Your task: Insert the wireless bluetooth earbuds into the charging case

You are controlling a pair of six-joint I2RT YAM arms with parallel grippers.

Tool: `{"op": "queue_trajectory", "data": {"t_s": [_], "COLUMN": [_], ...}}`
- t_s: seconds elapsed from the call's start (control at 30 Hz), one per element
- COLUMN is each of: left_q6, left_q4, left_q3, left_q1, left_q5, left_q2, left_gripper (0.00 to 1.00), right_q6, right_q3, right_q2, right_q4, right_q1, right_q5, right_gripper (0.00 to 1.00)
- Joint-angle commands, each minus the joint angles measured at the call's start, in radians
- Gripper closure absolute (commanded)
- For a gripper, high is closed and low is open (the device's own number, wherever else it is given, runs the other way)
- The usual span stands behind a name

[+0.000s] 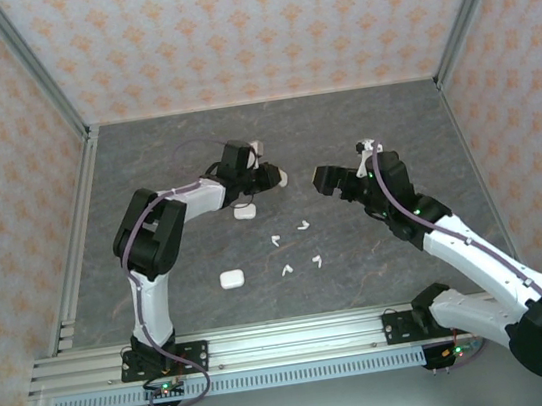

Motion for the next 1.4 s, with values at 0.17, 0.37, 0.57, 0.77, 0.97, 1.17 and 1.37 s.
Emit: {"op": "queue_trajectory", "data": {"t_s": [0.17,0.37,0.57,0.77,0.97,1.17,1.37], "left_q6": [-0.004,0.016,0.025,0.074,0.052,-0.032,-0.068], "left_q4": [-0.029,-0.056,-0.080,-0.078,-0.019,0.046,0.072], "left_q3": [0.024,0.019,0.008,-0.061,-0.208,-0.367,-0.499], "left_q1": [0.002,0.007,0.018,0.030,0.118,0.286,0.453], "left_q5": [-0.052,-0.081,-0.105,-0.130,-0.074,0.064,0.139], "left_q2": [0.013,0.003,-0.045,-0.200,-0.391,-0.519,-0.605], "left_gripper": [0.67,0.54,0.44,0.40,0.36,0.34,0.33], "right_q6": [-0.003,-0.053,-0.161,-0.324,-0.412,-0.533,-0.626], "right_q3": [0.008,0.051,0.105,0.239,0.356,0.545,0.782], "right_q2": [0.005,0.031,0.063,0.176,0.327,0.579,0.867], "right_q4": [-0.004,-0.075,-0.170,-0.332,-0.366,-0.446,-0.539], "right_q1": [-0.001,-0.001,-0.001,-0.001,0.031,0.151,0.251], "right_q5": [0.024,0.024,0.033,-0.052,-0.083,-0.053,-0.054], "right_gripper": [0.01,0.01,0.01,0.02,0.03,0.03,0.06]}}
